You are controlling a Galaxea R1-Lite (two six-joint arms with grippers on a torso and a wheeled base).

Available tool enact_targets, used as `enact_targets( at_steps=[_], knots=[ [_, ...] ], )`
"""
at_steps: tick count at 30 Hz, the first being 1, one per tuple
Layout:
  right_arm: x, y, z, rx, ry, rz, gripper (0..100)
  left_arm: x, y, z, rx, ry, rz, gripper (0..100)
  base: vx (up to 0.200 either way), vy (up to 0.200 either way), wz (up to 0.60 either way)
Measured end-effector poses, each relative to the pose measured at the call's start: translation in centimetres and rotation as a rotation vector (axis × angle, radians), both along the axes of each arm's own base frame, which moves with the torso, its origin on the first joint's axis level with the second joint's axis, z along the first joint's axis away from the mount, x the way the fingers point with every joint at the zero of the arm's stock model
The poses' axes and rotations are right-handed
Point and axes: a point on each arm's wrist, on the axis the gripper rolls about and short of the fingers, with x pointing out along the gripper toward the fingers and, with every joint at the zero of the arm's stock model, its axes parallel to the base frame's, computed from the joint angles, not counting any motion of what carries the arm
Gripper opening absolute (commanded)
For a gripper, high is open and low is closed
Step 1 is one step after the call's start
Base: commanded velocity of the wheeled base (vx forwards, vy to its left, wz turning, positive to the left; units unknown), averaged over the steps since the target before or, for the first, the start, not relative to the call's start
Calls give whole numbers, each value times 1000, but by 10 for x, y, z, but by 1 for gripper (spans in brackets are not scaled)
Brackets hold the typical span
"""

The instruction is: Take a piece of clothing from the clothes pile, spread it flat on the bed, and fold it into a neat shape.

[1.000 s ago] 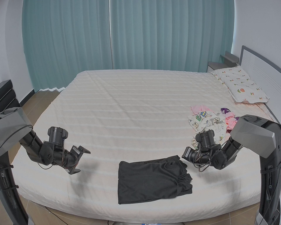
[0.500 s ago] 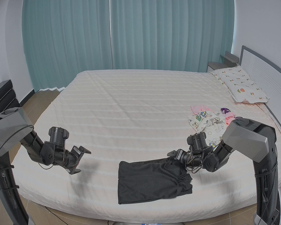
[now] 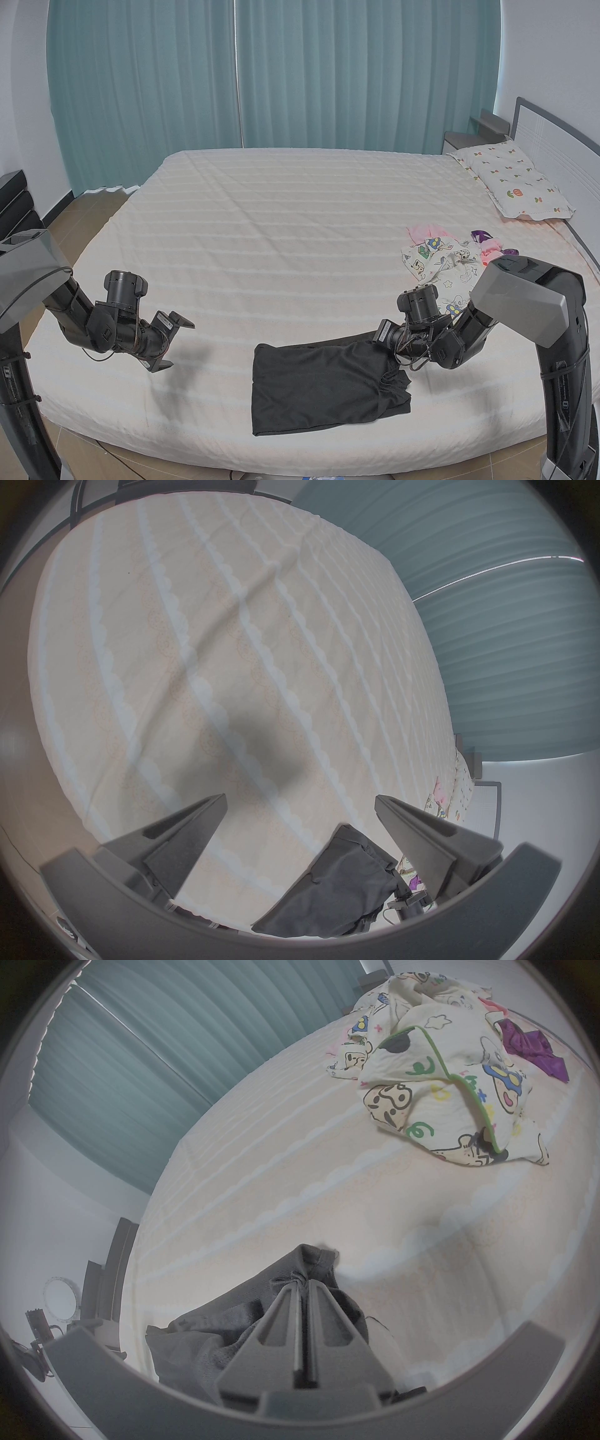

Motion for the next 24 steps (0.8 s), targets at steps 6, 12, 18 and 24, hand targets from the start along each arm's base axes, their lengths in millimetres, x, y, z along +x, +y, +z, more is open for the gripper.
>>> enact_targets(
  at_steps=[6,12,18,24],
  knots=[
    [2,-10,7,21,-7,-38,0,0,0,0,1,1,1,100,0,0,0],
    [3,-15,10,28,-9,-41,100,0,0,0,1,1,1,100,0,0,0],
    [1,-16,12,13,-14,-41,100,0,0,0,1,0,1,100,0,0,0],
    [-12,-21,16,-28,-3,-7,100,0,0,0,1,0,1,100,0,0,0]
  ],
)
